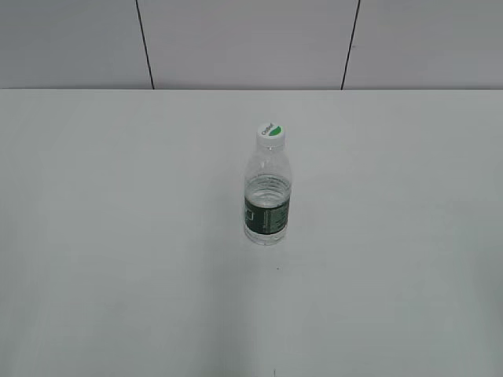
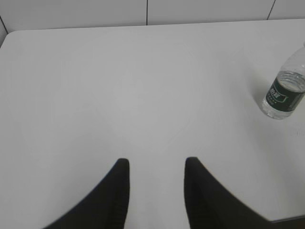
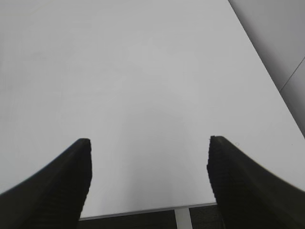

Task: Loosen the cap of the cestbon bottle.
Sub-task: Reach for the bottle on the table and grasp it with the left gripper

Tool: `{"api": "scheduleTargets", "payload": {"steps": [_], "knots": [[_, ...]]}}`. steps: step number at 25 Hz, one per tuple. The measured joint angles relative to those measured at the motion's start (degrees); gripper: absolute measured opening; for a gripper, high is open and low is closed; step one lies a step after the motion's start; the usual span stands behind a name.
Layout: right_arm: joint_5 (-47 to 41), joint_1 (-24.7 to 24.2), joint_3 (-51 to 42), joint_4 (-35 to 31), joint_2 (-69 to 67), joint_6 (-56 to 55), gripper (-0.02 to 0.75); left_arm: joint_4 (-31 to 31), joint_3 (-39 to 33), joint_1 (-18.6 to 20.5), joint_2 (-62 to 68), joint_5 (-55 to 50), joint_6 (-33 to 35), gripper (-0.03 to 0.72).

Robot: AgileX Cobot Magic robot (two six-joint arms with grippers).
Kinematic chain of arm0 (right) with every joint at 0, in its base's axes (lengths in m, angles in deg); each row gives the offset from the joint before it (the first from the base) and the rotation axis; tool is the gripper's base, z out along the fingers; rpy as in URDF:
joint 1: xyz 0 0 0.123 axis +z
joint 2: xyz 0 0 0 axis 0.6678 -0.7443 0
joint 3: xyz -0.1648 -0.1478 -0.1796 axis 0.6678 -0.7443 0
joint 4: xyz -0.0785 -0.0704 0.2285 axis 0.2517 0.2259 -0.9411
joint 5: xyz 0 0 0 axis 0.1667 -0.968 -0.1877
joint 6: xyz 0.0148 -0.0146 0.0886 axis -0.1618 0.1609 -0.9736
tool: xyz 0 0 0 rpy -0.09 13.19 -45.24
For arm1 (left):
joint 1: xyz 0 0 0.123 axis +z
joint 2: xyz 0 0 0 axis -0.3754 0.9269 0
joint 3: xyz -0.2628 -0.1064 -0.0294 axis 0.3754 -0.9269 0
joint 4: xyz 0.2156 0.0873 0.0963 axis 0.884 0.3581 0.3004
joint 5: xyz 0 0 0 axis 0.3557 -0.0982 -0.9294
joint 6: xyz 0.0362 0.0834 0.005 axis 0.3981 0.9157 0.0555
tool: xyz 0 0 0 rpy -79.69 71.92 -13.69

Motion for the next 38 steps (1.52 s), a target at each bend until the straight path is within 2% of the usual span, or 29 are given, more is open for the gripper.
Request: {"api": "scheduleTargets", "payload": {"steps": [38], "knots": [[0.0,0.0,0.0,0.0,0.0,0.0,0.582,0.0,0.0,0.0,0.0,0.0,0.0,0.24]]}}
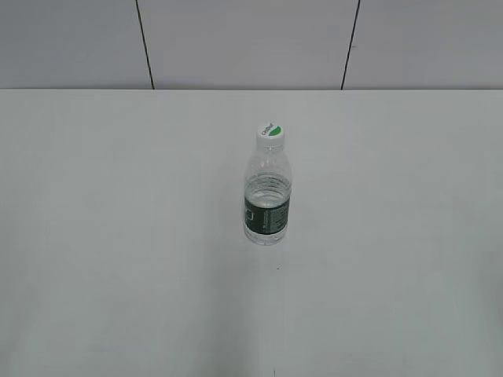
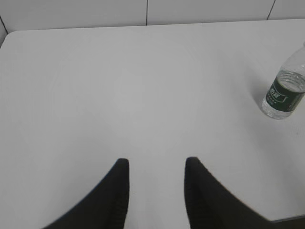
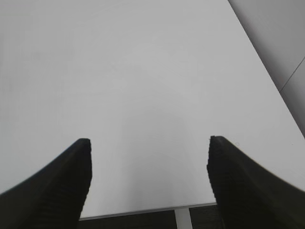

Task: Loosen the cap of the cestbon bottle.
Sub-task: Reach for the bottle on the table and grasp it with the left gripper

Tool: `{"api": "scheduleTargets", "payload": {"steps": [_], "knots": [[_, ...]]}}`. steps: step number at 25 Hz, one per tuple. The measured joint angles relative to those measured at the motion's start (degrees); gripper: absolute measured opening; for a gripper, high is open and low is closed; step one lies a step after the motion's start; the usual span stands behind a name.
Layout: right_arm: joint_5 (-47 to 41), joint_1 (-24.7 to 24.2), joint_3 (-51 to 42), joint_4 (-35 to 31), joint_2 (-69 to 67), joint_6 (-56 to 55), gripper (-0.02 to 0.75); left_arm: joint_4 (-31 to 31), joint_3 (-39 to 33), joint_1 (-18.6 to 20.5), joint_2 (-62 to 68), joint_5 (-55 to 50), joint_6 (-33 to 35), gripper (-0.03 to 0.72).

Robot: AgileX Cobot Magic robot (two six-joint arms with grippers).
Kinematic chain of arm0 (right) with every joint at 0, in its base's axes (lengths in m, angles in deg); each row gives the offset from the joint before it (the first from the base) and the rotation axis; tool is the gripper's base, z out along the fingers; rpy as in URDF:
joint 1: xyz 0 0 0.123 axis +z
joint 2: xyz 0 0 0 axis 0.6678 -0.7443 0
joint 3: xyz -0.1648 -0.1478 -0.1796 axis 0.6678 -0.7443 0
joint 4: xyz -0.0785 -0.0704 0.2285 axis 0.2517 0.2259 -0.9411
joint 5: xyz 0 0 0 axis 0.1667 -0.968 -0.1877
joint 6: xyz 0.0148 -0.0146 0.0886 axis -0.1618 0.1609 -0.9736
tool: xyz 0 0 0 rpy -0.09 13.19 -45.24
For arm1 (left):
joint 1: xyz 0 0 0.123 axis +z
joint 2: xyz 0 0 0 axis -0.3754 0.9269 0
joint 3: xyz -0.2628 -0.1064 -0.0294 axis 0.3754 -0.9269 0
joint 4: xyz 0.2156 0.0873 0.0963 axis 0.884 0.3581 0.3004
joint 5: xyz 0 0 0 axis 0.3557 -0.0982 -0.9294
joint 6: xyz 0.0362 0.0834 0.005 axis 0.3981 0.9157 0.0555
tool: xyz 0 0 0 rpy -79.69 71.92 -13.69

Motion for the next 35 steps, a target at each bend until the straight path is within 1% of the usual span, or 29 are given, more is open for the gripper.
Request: {"api": "scheduleTargets", "payload": {"steps": [35], "knots": [[0.0,0.0,0.0,0.0,0.0,0.0,0.582,0.0,0.0,0.0,0.0,0.0,0.0,0.241]]}}
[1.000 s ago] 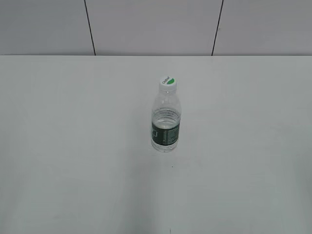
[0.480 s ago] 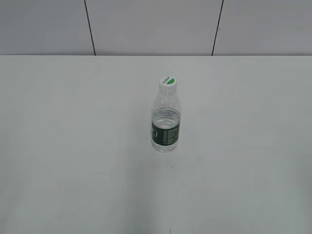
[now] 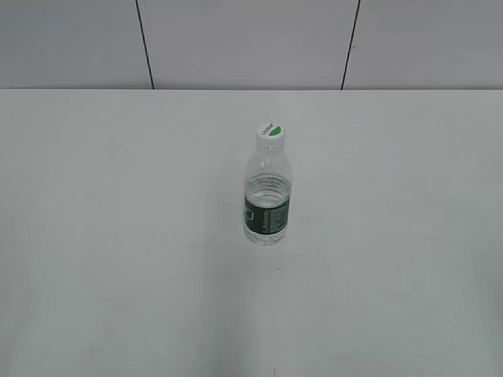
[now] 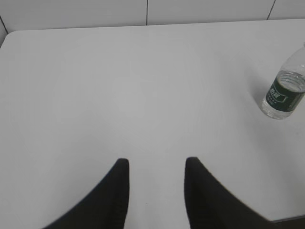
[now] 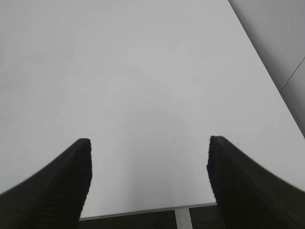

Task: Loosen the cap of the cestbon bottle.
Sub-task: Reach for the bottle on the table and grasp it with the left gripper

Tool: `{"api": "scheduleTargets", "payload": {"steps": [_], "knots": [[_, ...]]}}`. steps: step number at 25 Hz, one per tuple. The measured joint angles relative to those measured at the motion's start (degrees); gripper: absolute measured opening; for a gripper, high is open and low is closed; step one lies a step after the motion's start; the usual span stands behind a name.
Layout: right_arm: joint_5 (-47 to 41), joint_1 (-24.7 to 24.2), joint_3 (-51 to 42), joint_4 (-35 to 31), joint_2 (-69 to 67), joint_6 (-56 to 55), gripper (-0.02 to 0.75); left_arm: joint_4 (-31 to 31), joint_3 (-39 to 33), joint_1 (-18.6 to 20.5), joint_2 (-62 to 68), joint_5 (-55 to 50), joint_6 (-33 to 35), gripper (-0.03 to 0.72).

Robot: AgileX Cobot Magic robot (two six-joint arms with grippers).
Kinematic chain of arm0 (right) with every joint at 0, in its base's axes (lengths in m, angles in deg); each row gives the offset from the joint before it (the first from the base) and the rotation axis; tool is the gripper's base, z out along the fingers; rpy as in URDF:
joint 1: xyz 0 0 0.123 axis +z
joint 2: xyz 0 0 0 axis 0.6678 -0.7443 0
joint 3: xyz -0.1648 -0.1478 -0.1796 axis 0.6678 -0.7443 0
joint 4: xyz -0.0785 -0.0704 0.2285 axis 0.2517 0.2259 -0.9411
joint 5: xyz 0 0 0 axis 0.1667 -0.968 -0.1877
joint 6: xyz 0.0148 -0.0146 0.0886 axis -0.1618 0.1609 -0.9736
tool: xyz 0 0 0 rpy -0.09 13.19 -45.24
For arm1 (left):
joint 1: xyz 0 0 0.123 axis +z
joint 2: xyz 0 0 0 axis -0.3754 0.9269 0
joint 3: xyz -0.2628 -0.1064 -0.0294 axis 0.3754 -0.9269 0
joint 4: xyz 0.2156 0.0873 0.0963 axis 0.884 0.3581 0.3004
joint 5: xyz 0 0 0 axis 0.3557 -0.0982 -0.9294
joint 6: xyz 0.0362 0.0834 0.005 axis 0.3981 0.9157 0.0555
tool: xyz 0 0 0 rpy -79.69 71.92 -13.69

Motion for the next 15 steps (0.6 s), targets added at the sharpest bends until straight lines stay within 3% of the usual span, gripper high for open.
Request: {"api": "scheduleTargets", "payload": {"steps": [13,15], "knots": [[0.0,0.0,0.0,0.0,0.0,0.0,0.582,-0.1,0.0,0.0,0.1,0.0,-0.1,0.244],[0.0,0.0,0.0,0.0,0.0,0.0,0.582,-0.1,0.0,0.0,0.6,0.0,-0.1,0.273]]}}
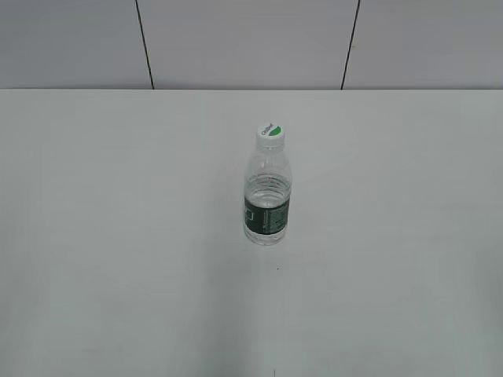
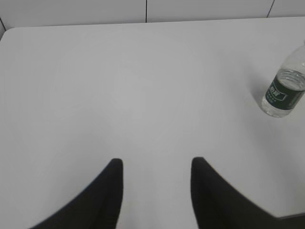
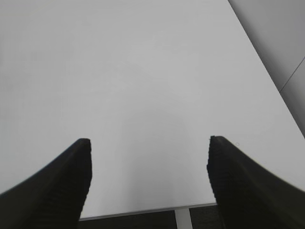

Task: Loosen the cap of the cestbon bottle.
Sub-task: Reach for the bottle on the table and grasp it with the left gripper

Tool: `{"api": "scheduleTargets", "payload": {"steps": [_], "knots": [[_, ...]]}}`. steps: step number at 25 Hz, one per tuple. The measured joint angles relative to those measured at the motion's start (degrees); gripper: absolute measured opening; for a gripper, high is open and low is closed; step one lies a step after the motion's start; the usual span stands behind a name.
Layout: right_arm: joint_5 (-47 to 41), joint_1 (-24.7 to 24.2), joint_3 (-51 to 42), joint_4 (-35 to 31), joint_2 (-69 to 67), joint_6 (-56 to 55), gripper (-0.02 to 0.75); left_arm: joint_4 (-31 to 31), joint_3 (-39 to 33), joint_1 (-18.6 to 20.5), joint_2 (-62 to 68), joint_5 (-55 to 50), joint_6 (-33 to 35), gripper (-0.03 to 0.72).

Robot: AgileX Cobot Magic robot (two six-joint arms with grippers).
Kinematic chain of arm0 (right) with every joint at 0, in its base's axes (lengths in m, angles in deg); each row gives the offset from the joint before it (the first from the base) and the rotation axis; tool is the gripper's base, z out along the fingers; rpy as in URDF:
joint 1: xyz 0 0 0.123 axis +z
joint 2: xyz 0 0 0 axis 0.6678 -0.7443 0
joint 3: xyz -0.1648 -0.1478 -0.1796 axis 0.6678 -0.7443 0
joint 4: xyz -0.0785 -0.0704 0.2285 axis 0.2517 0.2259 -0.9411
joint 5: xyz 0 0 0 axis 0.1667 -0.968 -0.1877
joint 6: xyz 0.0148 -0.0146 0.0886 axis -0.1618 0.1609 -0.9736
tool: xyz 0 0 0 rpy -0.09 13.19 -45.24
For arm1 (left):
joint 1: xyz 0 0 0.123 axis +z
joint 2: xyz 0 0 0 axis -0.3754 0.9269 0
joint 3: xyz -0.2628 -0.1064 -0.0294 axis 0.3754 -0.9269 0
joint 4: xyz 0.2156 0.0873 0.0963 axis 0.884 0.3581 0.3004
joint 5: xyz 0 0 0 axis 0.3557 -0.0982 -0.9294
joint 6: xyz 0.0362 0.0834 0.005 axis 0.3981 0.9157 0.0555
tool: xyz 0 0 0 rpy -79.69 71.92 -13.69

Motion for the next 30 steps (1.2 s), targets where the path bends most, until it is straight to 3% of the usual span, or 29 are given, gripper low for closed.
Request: {"api": "scheduleTargets", "payload": {"steps": [5,7,12,17,23,30], "knots": [[0.0,0.0,0.0,0.0,0.0,0.0,0.582,-1.3,0.0,0.0,3.1,0.5,0.0,0.493],[0.0,0.0,0.0,0.0,0.0,0.0,0.582,-1.6,0.0,0.0,4.6,0.6,0.0,0.526],[0.0,0.0,0.0,0.0,0.0,0.0,0.582,-1.8,0.8,0.0,7.0,5.4,0.0,0.543],[0.0,0.0,0.0,0.0,0.0,0.0,0.582,-1.6,0.8,0.0,9.9,21.5,0.9,0.545],[0.0,0.0,0.0,0.0,0.0,0.0,0.582,3.3,0.8,0.0,20.5,34.3,2.1,0.545],[0.0,0.0,0.0,0.0,0.0,0.0,0.582,4.5,0.8,0.0,35.6,49.9,2.2,0.528]]}}
